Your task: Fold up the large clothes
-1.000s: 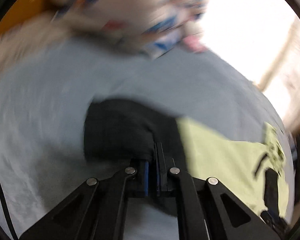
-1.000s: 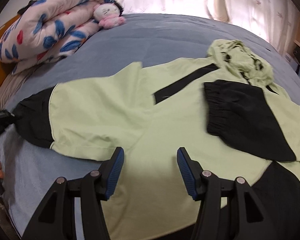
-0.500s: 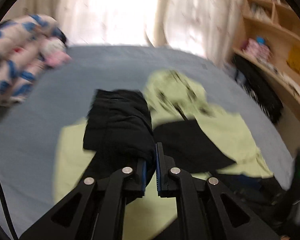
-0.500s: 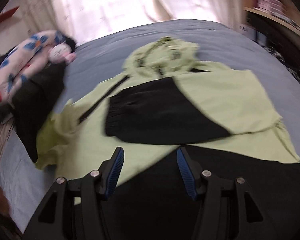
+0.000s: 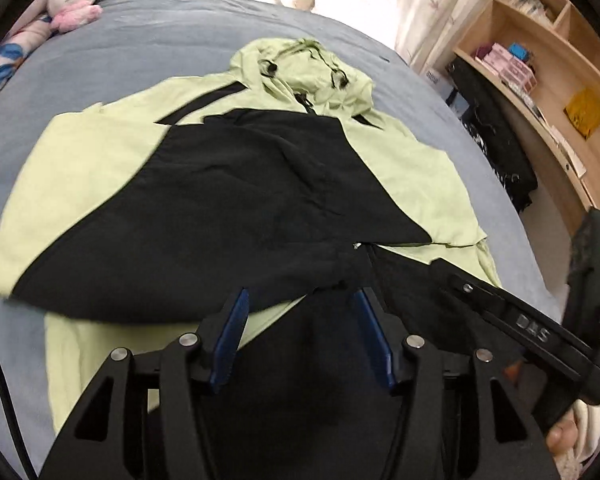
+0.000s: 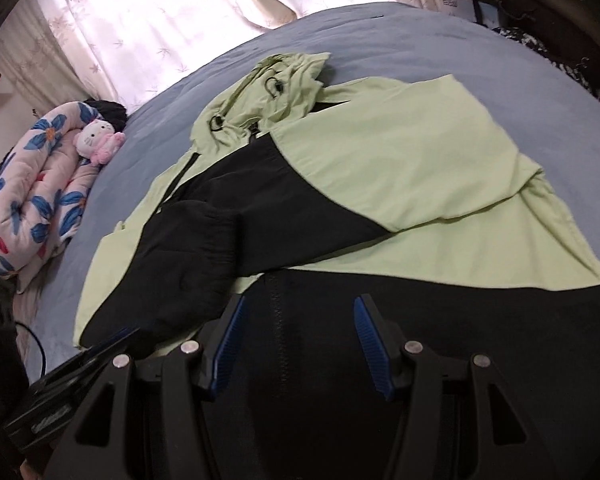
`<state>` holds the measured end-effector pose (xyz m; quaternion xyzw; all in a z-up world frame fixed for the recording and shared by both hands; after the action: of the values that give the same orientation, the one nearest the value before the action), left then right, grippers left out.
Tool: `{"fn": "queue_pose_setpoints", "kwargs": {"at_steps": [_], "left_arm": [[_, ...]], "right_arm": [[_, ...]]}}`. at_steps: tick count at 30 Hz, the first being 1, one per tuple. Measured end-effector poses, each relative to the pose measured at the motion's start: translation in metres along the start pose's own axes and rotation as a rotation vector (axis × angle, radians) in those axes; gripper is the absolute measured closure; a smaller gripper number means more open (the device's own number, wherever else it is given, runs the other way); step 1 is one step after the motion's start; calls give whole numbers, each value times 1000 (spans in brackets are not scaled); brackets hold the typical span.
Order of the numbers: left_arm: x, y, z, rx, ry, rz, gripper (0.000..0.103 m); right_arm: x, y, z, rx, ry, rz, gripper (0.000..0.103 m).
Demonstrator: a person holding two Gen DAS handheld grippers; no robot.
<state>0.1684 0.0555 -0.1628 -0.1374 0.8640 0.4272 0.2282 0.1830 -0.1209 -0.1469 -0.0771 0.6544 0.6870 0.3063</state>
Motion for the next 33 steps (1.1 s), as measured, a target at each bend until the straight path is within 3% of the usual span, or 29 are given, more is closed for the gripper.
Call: {"fn": "queue_pose_setpoints", "kwargs": {"at_steps": [10,14,22,23,24,27,33], "left_arm": [[15,51,62,-105,157,-93,48],[20,59,85,-114,215,-111,48],[23,57,98,-105,247,-114,48],[23,56,98,-106,246,-112,48],[24,55,99,-109,248,-108,48],[24,56,99,-110,249,-109,48],[20,50,101,-126,252,-113,49]], "right_arm": [[1,-8,11,-90,-9,54,47],[-8,-24,28,-164,-12,118,47],[-20,-72,78,-208,56,225,48],[-19,-75,87,-192,91,225,58],[-16,-76,97,-135,154,222,78],[-21,-52,110,-159,228,150,79],[-70,40,110,-181,296,-166,81]]}}
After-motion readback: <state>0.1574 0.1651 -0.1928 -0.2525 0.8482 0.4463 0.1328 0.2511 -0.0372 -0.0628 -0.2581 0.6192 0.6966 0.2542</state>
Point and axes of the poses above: each gripper's, at about its wrist camera, not at the fingertips, and y roughly against the way its jaws point, z to its left, x to its underside, the point moved 3 cm from there along -y, roughly the way its jaws point, and after that the axes turned 15 degrees about x, right-handed, at the moved point
